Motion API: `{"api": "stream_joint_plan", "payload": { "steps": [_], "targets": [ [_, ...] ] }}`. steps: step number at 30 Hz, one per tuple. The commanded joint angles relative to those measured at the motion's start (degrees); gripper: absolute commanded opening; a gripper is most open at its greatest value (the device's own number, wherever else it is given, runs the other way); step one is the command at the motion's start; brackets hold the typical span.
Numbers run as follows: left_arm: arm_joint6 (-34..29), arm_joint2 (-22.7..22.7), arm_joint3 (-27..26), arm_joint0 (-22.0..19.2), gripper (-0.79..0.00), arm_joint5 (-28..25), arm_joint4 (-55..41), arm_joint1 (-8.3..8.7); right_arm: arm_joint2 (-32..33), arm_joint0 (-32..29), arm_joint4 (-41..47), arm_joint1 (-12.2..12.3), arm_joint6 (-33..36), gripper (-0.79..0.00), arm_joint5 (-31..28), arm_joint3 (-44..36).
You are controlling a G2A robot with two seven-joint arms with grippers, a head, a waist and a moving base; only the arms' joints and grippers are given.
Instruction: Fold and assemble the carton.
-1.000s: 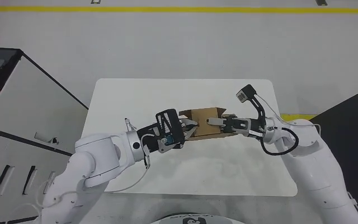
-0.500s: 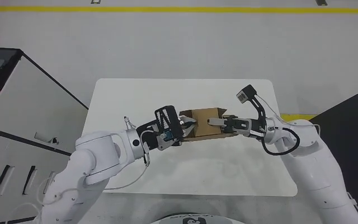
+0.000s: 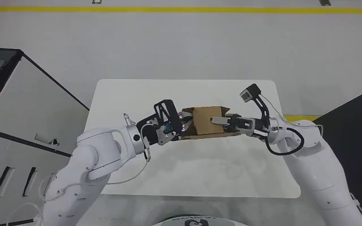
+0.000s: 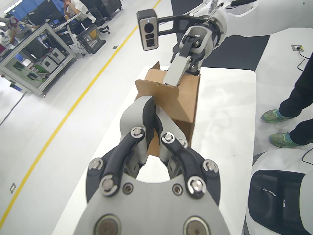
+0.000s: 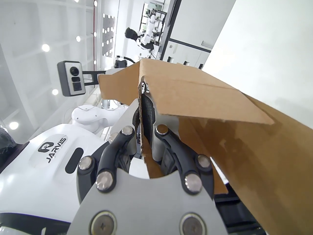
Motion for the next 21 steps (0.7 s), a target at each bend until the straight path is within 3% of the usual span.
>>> {"api": "stream_joint_plan", "payload": {
  "steps": [1,21],
  "targets": [
    [0.1,-1.0,0.3,0.5,-0.785,-0.3,-0.1,0.16,0.4,-0.1,1.2,0.0,0.3,-0.785,-1.1,0.1],
    [1.9,-2.4,1.4,0.9,-0.785,-0.2,0.4,0.63,1.0,0.6,2.4,0.4,10.3,-0.785,-2.8,0.6]
  ]
}}
